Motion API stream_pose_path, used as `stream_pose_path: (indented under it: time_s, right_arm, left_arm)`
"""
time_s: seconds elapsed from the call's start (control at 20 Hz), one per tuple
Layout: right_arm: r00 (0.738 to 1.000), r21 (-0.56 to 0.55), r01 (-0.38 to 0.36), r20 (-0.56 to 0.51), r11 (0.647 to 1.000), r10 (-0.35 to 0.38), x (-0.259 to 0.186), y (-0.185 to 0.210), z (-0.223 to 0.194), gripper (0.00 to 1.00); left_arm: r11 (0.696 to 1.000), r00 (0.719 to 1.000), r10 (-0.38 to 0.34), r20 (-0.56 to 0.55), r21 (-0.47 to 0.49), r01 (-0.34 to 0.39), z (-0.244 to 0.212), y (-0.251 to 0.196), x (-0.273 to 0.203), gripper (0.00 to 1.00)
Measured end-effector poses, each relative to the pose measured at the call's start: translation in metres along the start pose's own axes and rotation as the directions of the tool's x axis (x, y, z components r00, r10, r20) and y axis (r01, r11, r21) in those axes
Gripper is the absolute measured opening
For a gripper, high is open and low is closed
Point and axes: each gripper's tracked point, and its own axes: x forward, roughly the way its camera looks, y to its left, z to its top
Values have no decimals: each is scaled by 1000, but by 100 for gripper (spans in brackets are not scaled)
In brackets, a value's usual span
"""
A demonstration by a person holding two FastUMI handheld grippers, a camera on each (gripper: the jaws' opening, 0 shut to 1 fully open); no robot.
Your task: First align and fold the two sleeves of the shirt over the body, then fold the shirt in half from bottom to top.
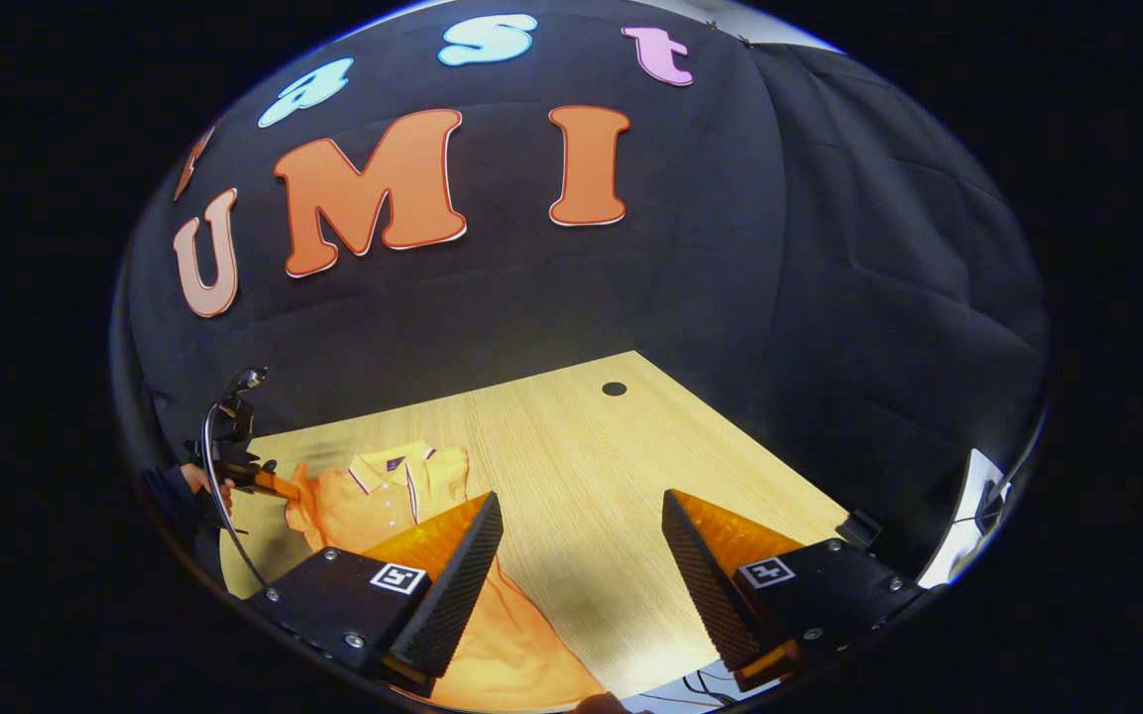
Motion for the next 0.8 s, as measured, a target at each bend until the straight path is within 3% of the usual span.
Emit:
stream_pose_path:
  time_s: [0.2, 0.4, 0.5, 0.55, 0.7, 0.75, 0.8]
  right_arm:
    - [999, 11, -25, 23, 1000, 25, -10, -2, 11, 99]
    - [999, 18, -9, 45, 1000, 8, -13, -9, 16, 99]
    - [999, 29, 1, 35, 1000, -2, -19, -16, 13, 99]
    - [1000, 31, 11, 29, 999, -11, -22, -21, 10, 98]
    - [999, 34, 38, 11, 999, -38, -29, -26, -1, 98]
    - [999, 31, 41, 6, 999, -41, -30, -27, -4, 98]
    - [999, 29, 43, 8, 999, -43, -32, -26, -6, 98]
  left_arm:
    - [996, 998, -52, 19, 71, 50, 16, -39, 5, 8]
    - [993, 996, -85, 10, 79, 84, 19, -66, 11, 11]
    - [985, 988, -156, 4, 71, 155, 18, -91, 16, 16]
    - [977, 979, -204, -1, 66, 204, 16, -105, 14, 14]
    - [950, 952, -305, -13, 66, 305, 8, -133, 16, 37]
    - [952, 956, -294, -7, 84, 293, 7, -132, 13, 45]
    - [957, 962, -273, 11, 103, 270, 11, -128, 10, 45]
